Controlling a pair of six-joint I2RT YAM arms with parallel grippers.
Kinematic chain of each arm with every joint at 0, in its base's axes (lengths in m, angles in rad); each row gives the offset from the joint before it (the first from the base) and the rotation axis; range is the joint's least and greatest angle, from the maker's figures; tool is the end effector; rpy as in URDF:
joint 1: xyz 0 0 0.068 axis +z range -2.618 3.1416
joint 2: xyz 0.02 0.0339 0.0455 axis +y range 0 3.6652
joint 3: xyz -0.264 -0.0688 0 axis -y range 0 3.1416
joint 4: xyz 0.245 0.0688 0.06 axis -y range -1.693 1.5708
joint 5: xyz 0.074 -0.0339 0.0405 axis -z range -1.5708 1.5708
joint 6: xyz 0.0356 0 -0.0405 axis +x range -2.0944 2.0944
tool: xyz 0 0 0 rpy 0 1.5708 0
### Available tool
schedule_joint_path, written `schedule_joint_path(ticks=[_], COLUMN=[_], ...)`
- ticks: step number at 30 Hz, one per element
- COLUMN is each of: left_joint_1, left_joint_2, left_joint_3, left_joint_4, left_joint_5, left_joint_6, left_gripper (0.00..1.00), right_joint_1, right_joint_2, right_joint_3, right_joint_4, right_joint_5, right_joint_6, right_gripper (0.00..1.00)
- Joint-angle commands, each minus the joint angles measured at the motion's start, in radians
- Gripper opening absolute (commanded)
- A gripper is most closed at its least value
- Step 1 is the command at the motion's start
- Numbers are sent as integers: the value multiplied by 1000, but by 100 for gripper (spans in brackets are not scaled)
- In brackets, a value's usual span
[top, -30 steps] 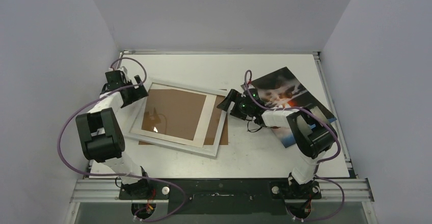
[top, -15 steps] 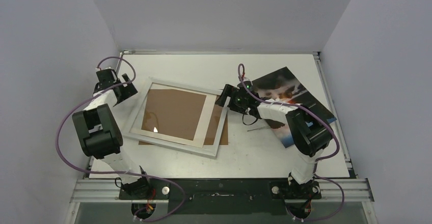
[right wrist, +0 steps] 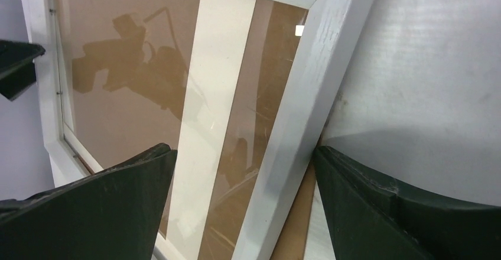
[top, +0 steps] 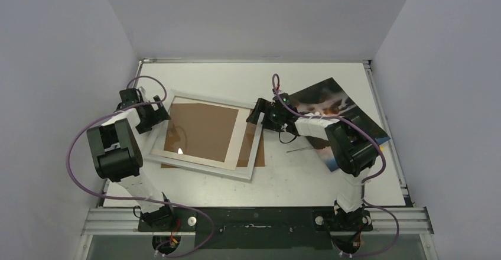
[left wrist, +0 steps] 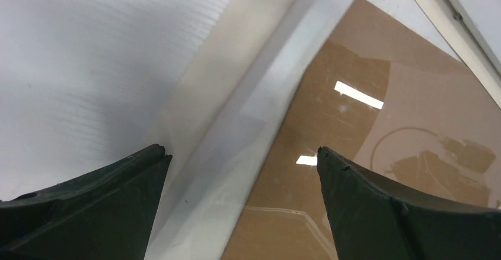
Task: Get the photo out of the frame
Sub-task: Adjust the photo frame at the center of the board.
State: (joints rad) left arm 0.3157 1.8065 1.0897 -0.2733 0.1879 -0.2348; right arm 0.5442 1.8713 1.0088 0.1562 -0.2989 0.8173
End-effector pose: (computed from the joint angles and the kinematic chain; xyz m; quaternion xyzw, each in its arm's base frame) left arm 0.3496 0.1072 0.1634 -0.2334 0.9253 -0.0783 0.2884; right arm 0.3242 0.2084 0.1485 0.0604 0.8980 0.3658 0.2368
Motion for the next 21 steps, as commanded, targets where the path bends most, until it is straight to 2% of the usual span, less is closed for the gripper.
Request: schedule_joint_path(ticks=[1,4,7,13,16,21], left_joint_1=[-1,-14,-30,-34,-42,-63], left_joint_2=[-85,-180,-272,-384,-395,-486], left_joint_3=[-102,-196,-296,-426,-462,-515], left_joint_4=[-64,-35,-2,58,85,98], left_joint_5=[72,75,50,18,12,-87], left_joint_6=[-121,-211,-270,-363,-417,-480], left_gripper=[97,97,97,97,98,98], right_joint_1=[-1,-30,-56,-68,-73,-121], right_joint_2=[101,153,143,104,55,-27], right_joint_3=[144,198,215,280,241,149], right_joint_4=[-35,5,15,-122,-148,-234], right_joint_5=[-6,-70,-71,-21,13,18], right_joint_6=[-49,-29,-48,-135,-161,-225], right_gripper=[90,90,90,90,90,90])
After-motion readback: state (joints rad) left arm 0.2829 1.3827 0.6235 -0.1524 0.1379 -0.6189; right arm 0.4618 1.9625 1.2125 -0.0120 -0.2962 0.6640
